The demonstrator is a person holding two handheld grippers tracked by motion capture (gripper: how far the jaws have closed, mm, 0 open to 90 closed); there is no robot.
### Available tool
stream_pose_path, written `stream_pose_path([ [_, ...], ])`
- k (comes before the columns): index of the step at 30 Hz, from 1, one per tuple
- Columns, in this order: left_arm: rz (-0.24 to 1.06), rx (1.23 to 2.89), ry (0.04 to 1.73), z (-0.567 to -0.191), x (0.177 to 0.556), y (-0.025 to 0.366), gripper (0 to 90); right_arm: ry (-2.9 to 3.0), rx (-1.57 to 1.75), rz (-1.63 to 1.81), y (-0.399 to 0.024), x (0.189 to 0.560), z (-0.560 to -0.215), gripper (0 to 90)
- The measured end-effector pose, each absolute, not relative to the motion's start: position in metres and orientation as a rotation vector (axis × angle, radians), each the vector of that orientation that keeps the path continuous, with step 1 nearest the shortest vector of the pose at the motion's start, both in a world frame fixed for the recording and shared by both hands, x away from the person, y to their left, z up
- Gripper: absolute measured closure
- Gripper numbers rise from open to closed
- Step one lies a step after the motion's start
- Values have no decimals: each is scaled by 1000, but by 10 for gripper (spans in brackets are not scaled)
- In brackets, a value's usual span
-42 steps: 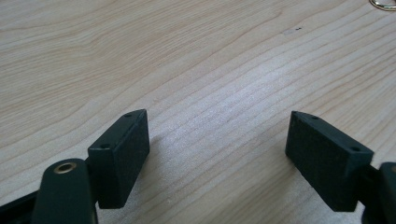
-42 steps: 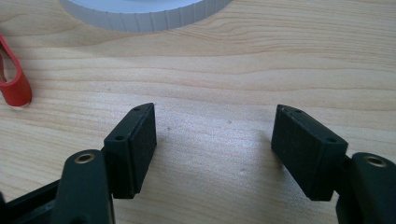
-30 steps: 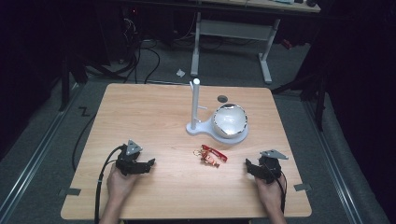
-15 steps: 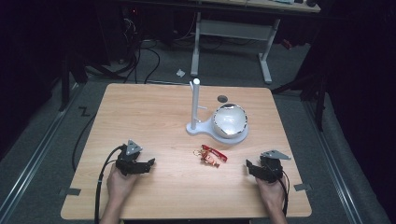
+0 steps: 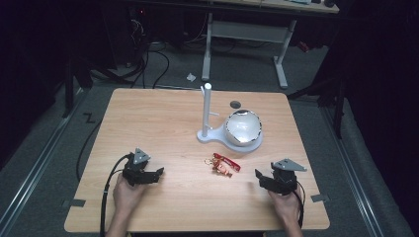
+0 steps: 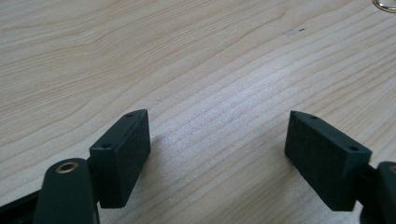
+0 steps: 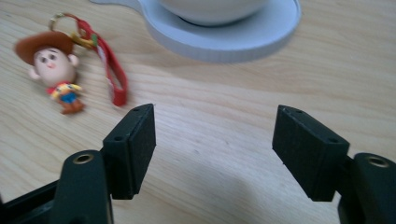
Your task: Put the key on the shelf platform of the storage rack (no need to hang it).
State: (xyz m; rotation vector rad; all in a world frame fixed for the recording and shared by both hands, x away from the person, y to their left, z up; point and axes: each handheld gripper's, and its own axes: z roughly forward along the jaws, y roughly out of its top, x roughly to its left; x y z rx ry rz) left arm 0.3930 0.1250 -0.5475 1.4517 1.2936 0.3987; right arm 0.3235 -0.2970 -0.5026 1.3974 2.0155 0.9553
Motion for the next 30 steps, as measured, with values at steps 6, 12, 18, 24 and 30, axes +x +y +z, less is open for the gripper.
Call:
stream_pose_path([
  [6, 399, 1452, 1294, -548, 393, 125, 226, 2047, 1350, 1082, -283, 321, -494, 281],
  [12, 396, 1450, 1295, -547, 393, 125, 227, 2116, 1291, 1106, -267, 323, -494, 263],
  [18, 396, 1449, 1295, -547, 393, 125, 227, 2182, 1214, 1134, -245, 328, -496, 252],
  [24, 399, 1451, 1295, -548, 393, 125, 226, 2221, 1177, 1148, -231, 336, -497, 253],
  [30, 402, 1452, 1295, -548, 393, 125, 225, 2259, 1159, 1177, -220, 354, -497, 200],
])
